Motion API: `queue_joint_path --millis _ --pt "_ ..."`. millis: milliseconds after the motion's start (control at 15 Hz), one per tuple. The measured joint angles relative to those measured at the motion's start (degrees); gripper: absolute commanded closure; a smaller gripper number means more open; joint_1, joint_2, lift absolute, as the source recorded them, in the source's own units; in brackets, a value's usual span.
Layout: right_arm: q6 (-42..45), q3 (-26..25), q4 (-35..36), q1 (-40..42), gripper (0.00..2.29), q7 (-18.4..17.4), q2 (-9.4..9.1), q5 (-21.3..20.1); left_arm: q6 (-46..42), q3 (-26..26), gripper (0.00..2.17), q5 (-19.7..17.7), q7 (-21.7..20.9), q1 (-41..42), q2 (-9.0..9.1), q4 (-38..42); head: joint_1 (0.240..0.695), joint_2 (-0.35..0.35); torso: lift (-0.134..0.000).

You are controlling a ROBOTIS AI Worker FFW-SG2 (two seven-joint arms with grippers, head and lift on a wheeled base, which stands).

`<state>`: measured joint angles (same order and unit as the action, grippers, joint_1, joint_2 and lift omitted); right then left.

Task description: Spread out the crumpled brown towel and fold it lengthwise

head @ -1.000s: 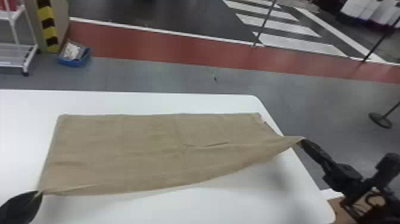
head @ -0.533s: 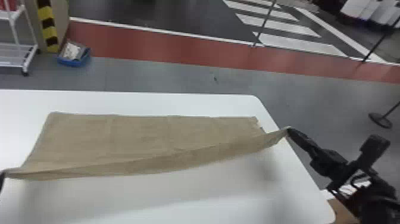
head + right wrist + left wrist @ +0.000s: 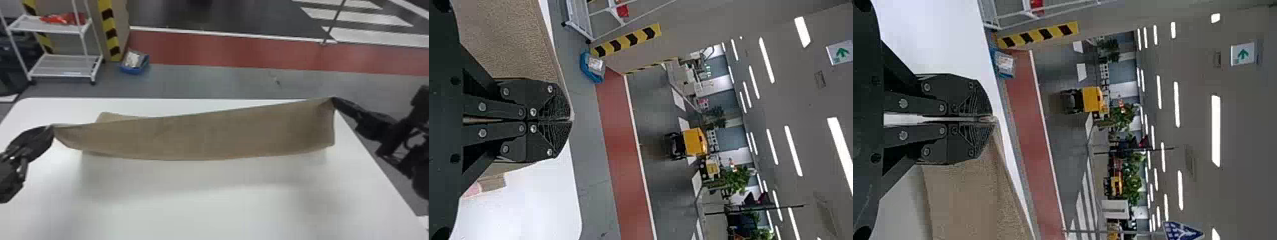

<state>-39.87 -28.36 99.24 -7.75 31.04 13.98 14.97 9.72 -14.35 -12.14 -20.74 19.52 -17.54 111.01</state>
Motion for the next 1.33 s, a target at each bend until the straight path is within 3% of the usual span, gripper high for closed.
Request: queue_joint_path --millis 67,133,400,667,867,933,1067,1267,1333 --pt "-1.0 1.1 -1.2 -2.5 1.42 -0.2 0.02 -1.0 0.8 0.1 1.09 -0.6 0.0 -2.5 0.2 -1.2 0.695 -0.102 -0.124" --pt "-2.0 2.2 -2.7 -5.3 1.42 -0.6 0.02 -2.1 1.3 0.5 1.09 -1.2 0.3 -5.4 0.46 -2.8 0.658 -0.085 -0.124" --pt "-3.3 4.6 -10.0 -15.5 1.42 -1.4 0.01 -4.7 3.0 4.5 1.09 -1.8 2.0 -16.5 0.84 -10.3 0.583 -0.082 -0.124" --pt "1.8 4.8 -21.7 -24.9 1.42 -1.5 0.62 -5.8 3.0 7.8 1.09 -1.8 2.8 -26.3 0.85 -17.0 0.513 -0.097 -0.124" --pt "5.8 4.7 -27.8 -30.3 1.42 -1.5 1.75 -5.8 2.8 8.9 1.09 -2.4 2.8 -31.9 0.92 -19.7 0.464 -0.107 -0.124" --pt "6.8 4.6 -29.0 -32.0 1.42 -1.5 2.39 -5.5 2.8 9.4 1.09 -2.5 2.8 -33.8 0.91 -20.1 0.424 -0.118 -0.124" --pt "7.4 4.3 -30.1 -34.2 1.42 -1.4 3.57 -4.3 2.9 10.6 1.09 -2.4 2.7 -36.9 0.89 -20.7 0.387 -0.131 -0.124" --pt "7.0 4.2 -29.4 -31.9 1.42 -0.3 4.31 -2.6 3.0 11.6 1.09 -2.4 2.3 -37.9 0.82 -21.3 0.378 -0.141 -0.124" --pt "6.8 4.2 -27.1 -28.4 1.42 -0.1 4.5 -1.4 3.0 11.6 1.09 -2.7 1.8 -36.5 0.74 -21.3 0.418 -0.142 -0.124"
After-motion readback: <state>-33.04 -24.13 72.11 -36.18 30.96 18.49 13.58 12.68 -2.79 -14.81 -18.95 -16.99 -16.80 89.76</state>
